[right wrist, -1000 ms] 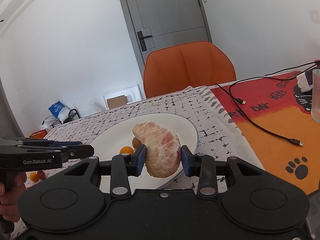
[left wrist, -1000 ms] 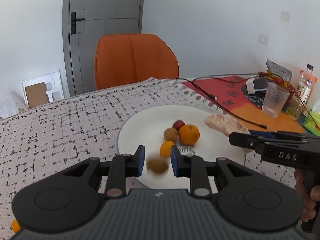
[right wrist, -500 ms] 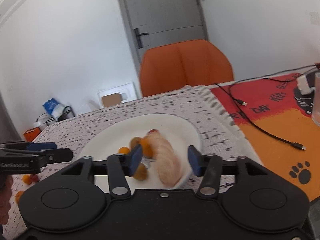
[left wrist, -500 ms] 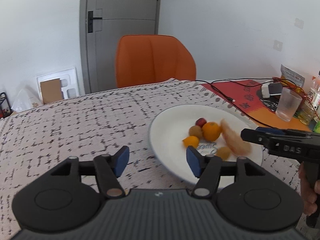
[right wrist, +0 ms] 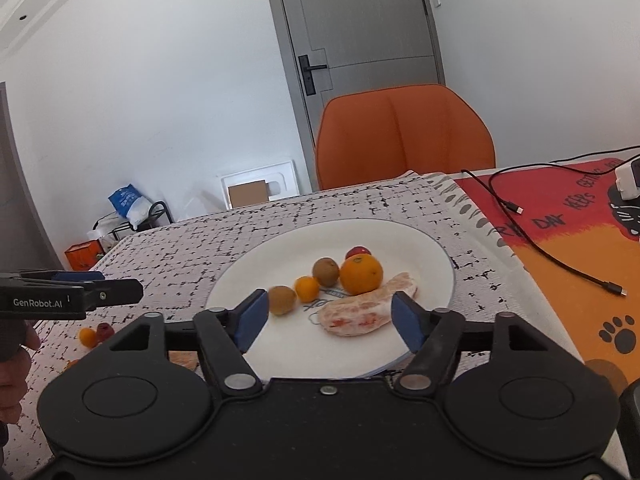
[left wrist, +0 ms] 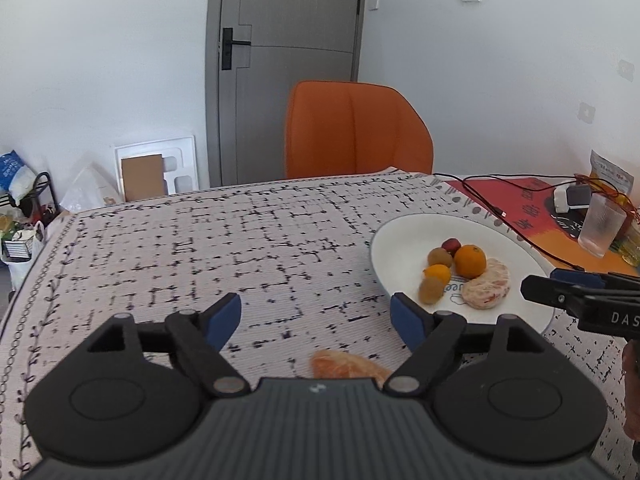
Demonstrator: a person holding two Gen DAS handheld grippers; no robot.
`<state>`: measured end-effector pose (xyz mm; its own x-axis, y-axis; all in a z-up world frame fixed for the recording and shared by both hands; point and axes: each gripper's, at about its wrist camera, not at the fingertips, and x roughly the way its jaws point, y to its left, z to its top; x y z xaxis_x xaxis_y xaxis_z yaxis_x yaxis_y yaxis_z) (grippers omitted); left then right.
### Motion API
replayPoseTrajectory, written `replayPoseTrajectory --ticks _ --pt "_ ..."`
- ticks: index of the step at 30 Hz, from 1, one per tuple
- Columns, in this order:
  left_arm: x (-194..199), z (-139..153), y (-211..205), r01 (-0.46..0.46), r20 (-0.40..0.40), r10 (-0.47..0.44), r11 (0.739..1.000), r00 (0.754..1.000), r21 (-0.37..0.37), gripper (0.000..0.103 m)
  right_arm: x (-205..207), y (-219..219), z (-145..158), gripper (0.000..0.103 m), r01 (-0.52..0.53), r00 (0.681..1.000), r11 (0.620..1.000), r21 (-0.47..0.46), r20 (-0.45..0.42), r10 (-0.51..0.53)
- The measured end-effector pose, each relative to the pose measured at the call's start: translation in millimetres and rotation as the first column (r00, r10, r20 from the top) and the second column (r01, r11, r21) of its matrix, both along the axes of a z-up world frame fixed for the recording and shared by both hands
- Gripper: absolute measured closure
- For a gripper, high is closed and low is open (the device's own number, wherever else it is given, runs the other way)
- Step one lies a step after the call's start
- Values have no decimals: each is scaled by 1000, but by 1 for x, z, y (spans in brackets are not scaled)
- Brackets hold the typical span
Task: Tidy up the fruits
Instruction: 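Move both open grippers back toward the remaining fruits on the table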
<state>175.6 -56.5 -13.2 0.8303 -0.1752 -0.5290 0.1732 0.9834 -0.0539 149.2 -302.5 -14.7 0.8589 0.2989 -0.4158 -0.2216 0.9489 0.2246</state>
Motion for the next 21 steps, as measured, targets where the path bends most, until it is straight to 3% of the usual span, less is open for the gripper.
replayPoseTrajectory --ticks 7,15,21 --pt "-15 4 15 -25 22 25 1000 999 10 17 -9 11 4 24 -21 1000 1000 -4 11 21" --pt "-30 0 33 -74 12 74 997 997 9 16 -17 24 7 4 -46 999 999 1 25 46" --pt "-40 -7 47 -107 -8 107 994 994 2 15 -22 34 7 0 -75 997 997 11 23 74"
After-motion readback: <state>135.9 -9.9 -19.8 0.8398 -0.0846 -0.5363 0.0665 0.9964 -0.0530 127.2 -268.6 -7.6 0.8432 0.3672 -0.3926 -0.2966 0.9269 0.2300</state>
